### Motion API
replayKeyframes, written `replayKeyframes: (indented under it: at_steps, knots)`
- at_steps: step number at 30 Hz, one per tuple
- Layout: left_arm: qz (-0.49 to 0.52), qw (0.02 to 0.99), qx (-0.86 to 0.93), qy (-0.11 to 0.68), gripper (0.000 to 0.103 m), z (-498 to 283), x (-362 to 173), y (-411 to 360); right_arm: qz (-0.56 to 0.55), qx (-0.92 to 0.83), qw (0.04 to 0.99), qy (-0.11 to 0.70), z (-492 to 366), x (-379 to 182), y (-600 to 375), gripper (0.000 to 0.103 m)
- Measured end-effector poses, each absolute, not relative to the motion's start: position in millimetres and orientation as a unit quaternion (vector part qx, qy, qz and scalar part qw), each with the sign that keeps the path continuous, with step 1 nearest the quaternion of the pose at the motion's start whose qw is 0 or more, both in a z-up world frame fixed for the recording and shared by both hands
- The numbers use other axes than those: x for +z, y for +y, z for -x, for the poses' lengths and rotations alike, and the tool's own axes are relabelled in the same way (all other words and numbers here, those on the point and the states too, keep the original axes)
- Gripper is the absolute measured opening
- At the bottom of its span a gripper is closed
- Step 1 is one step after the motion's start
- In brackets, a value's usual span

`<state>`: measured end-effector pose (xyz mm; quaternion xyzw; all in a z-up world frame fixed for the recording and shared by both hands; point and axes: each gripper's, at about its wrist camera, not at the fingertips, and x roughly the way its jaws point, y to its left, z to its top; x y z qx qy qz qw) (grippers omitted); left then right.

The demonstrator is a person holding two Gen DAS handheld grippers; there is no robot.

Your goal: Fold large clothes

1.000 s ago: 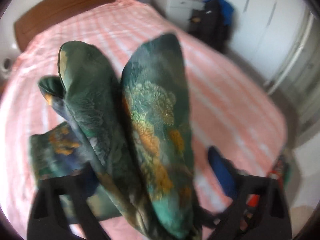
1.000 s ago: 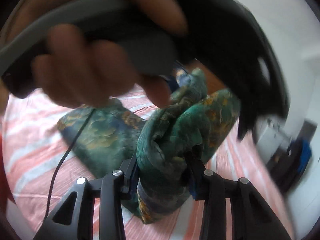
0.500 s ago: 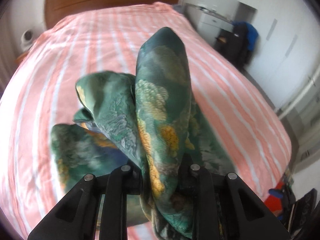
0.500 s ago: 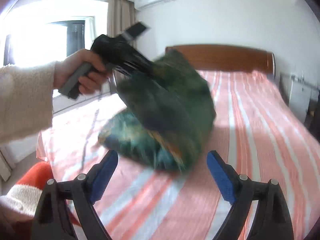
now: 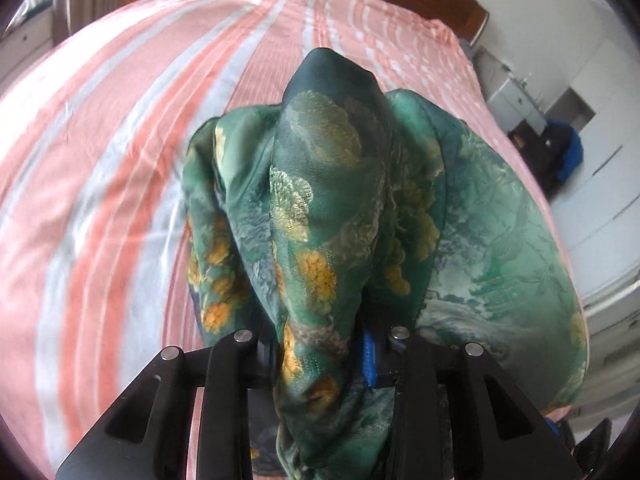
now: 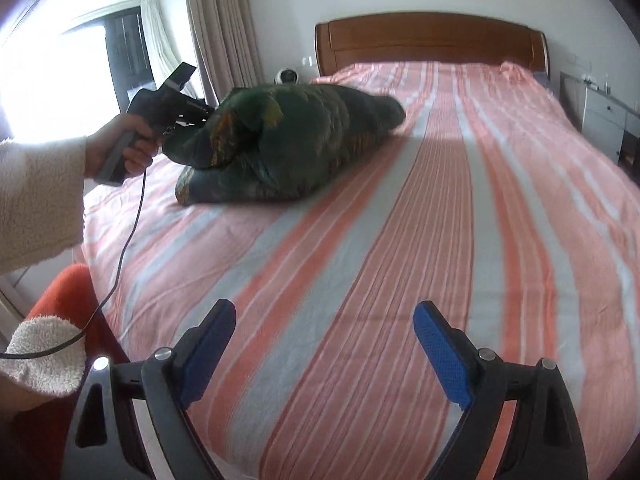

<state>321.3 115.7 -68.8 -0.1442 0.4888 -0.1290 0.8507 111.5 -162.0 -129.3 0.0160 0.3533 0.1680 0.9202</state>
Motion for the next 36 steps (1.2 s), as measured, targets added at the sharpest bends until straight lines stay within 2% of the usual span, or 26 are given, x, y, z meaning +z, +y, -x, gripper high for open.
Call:
replayKeyframes:
  at_steps: [9,13,16,19,22,23,25,27,28,30,34,36]
  knots:
    - [0.196,0.847,-0.158,0.469,0.032,-322,-86,138,-0.025,0.165,0.911,0.376,-121,-136,-150,0.090]
    - [0.211,0.846,-0.168,0.460,0.032,-306,-90,152,-0.043,0.170,0.919,0.353,-159,-94,-150,0.088]
    - [0.217,0.844,-0.178,0.457,0.032,-302,-94,160,-0.066,0.165,0.936,0.304,-205,-40,-149,0.081]
    - [0.228,0.841,-0.184,0.455,0.032,-300,-99,171,-0.080,0.186,0.937,0.285,-261,-6,-129,0.059]
    - [0.240,0.837,-0.191,0.453,0.033,-293,-98,179,-0.088,0.246,0.915,0.307,-311,-12,-90,0.047]
    - [0.241,0.838,-0.184,0.454,0.034,-294,-100,183,-0.077,0.277,0.896,0.337,-328,-29,-68,0.048]
    - [0.268,0.837,-0.168,0.447,0.048,-290,-102,202,-0.021,0.280,0.878,0.388,-342,-62,-36,0.048]
    - [0.311,0.830,-0.154,0.436,0.051,-275,-102,219,0.037,0.251,0.881,0.401,-339,-86,-19,0.048]
    - [0.326,0.833,-0.140,0.426,0.065,-259,-100,225,0.047,0.248,0.883,0.396,-335,-87,-17,0.048]
    - [0.299,0.857,-0.087,0.409,0.083,-234,-97,226,0.064,0.241,0.886,0.392,-329,-82,-15,0.049]
    - [0.334,0.867,-0.073,0.363,0.083,-201,-100,237,0.111,0.235,0.874,0.411,-327,-58,-5,0.050]
    - [0.350,0.869,-0.071,0.343,0.083,-193,-102,245,0.100,0.241,0.881,0.394,-329,-31,-2,0.050]
